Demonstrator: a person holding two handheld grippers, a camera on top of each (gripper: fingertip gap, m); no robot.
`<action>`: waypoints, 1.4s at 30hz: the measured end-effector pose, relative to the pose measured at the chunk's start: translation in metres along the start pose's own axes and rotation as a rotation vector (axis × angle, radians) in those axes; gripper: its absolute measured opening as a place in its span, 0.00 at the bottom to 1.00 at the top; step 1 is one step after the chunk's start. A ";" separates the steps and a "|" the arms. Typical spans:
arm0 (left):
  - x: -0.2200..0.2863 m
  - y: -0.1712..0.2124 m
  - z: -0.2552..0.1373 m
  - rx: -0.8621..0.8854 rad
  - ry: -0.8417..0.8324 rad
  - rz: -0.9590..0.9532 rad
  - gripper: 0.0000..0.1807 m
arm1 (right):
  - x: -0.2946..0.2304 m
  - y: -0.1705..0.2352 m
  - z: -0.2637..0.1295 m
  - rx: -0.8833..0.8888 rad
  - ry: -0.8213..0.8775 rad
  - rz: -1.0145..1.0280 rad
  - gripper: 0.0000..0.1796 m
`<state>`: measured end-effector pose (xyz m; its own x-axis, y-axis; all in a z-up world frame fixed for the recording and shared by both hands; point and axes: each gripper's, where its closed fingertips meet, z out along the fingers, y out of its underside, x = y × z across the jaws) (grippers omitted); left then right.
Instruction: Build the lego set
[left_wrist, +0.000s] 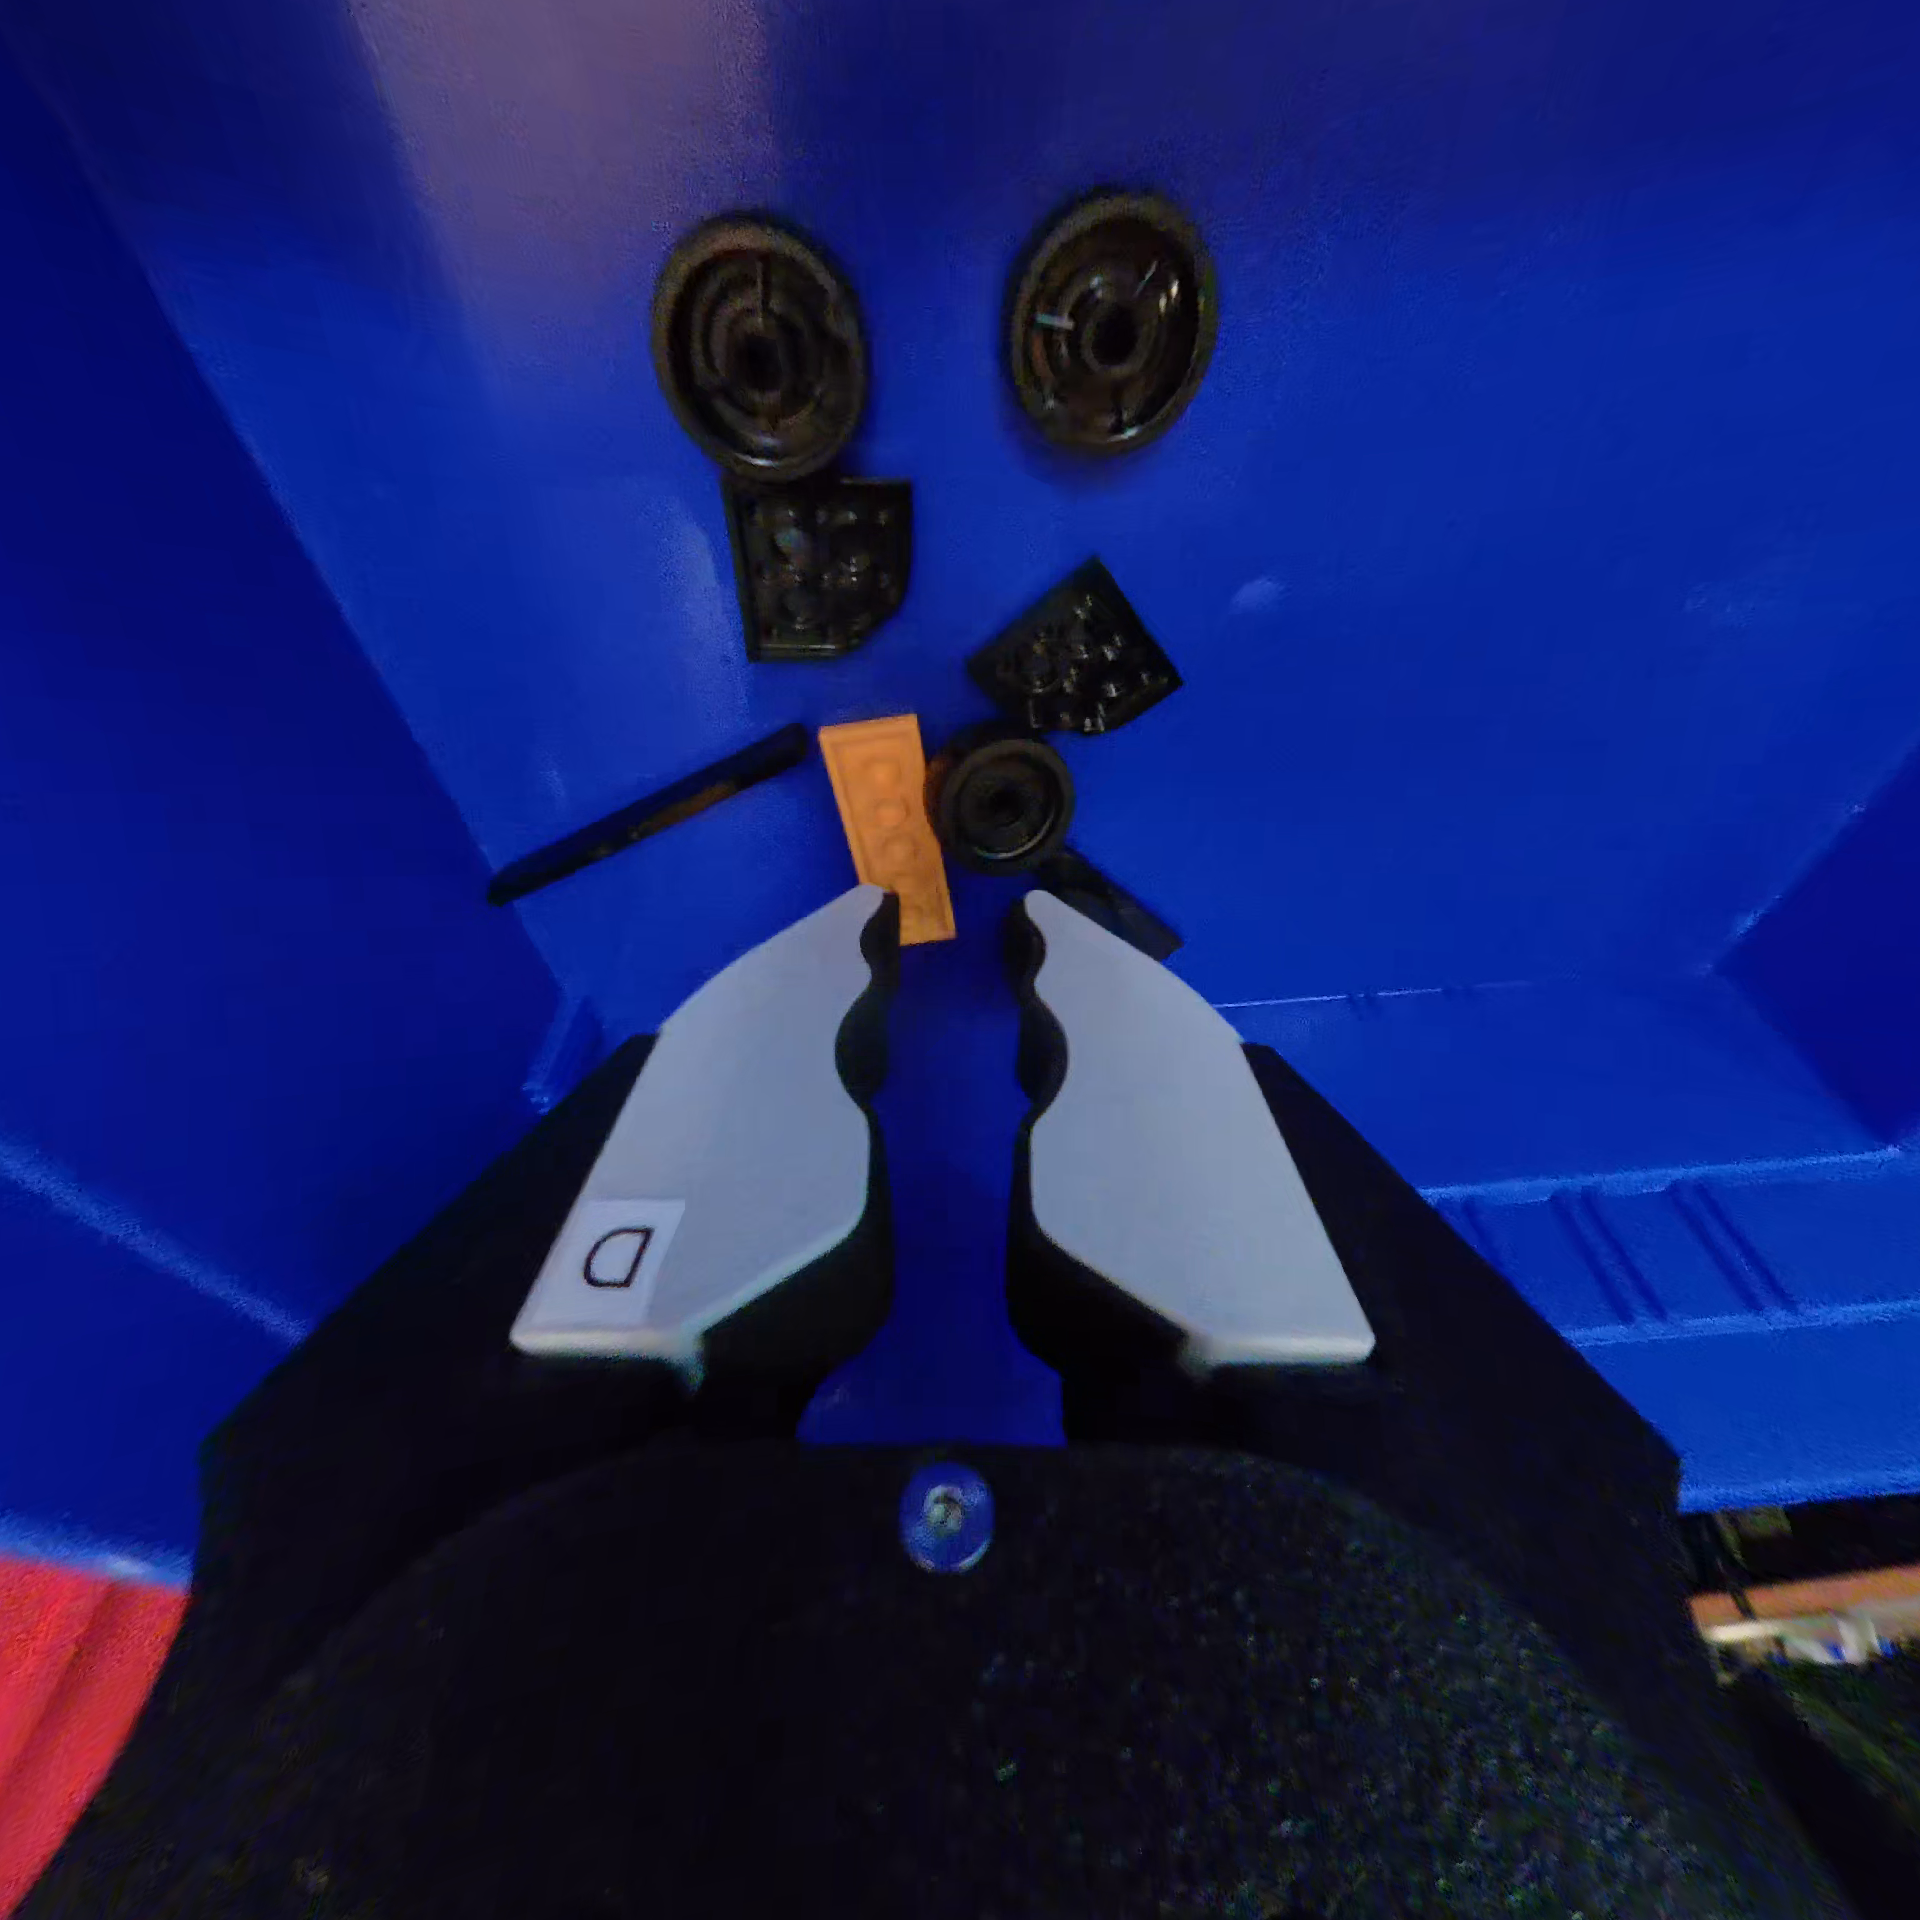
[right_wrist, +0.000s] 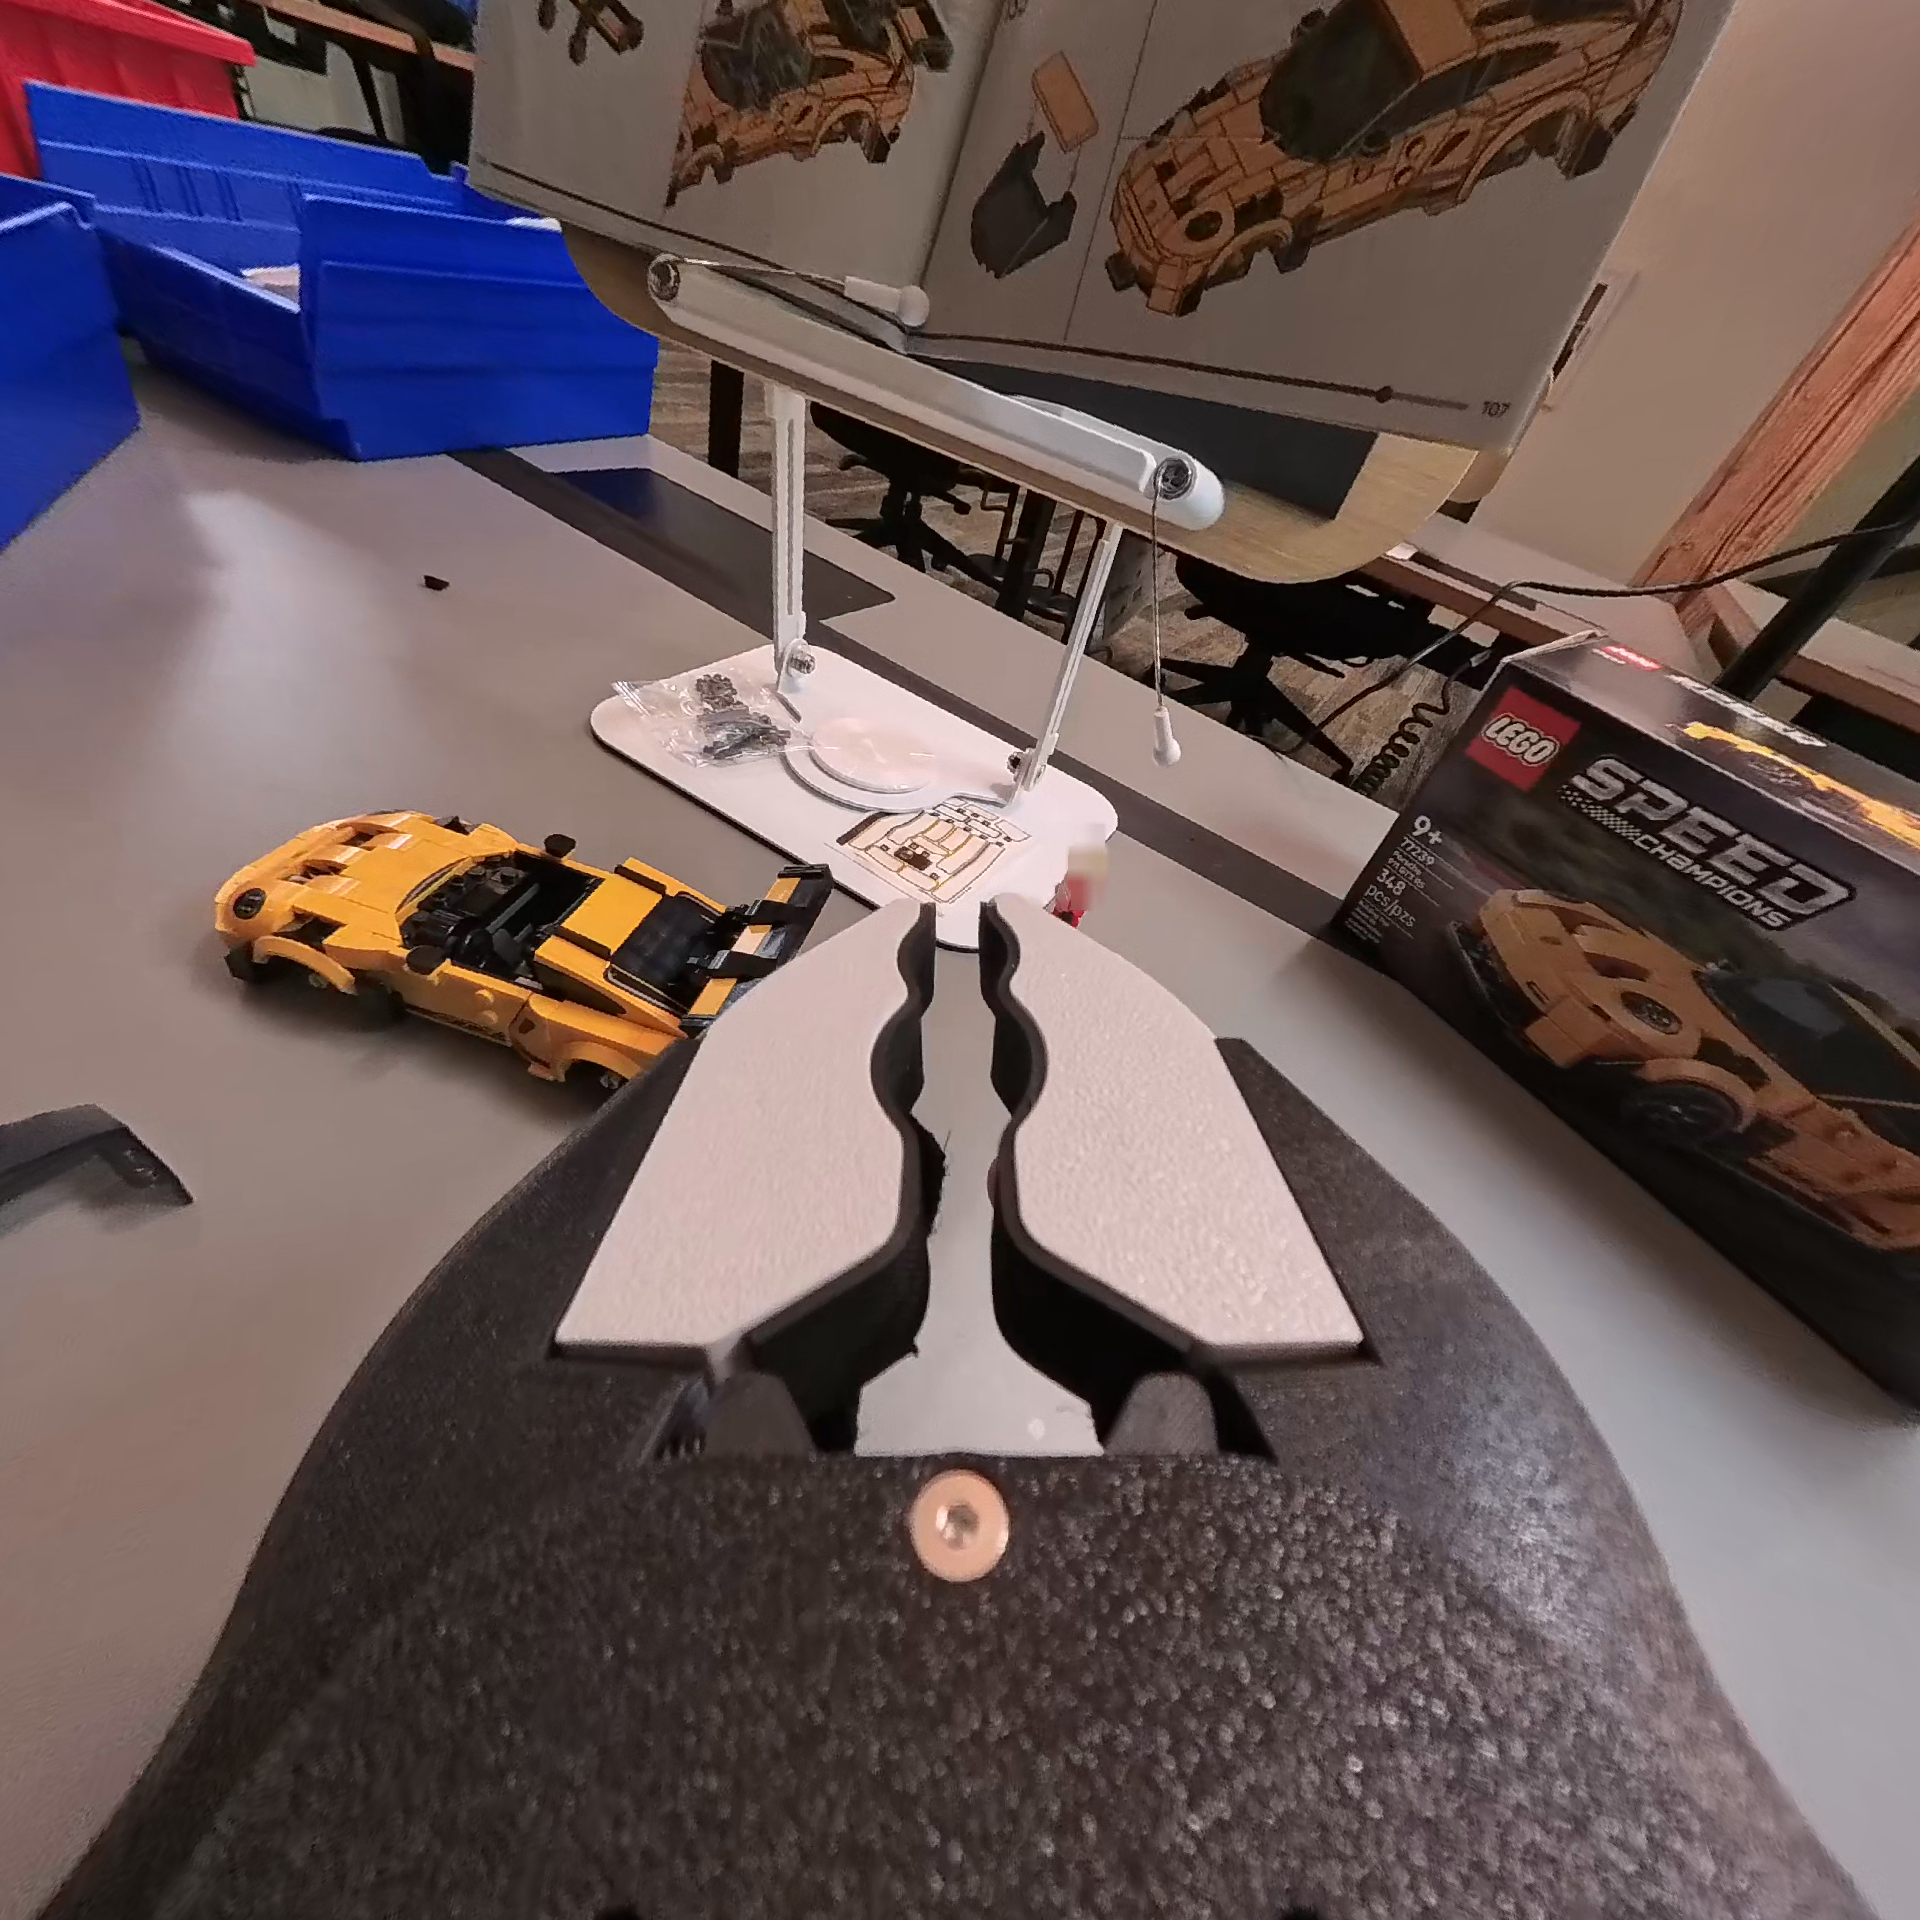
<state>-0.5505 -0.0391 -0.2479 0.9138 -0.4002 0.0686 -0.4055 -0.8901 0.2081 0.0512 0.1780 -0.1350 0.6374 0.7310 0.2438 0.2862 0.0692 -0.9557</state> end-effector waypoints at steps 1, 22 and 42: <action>0.000 -0.001 -0.003 0.022 -0.007 -0.012 0.13 | 0.000 0.000 0.000 0.001 -0.002 0.000 0.04; 0.013 -0.017 -0.046 0.129 -0.106 -0.027 0.09 | -0.001 -0.011 -0.007 0.037 0.001 -0.023 0.04; 0.442 -0.253 -0.210 1.696 0.907 0.545 0.09 | -0.110 -0.065 -0.042 0.131 -0.644 0.232 0.15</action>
<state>-0.0390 0.0551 -0.0654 0.2319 -0.9286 0.2895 0.3004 -0.2147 -0.9293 -0.0074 0.0649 -0.0929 0.1084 0.9911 -0.0770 0.0792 -0.0858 -0.9932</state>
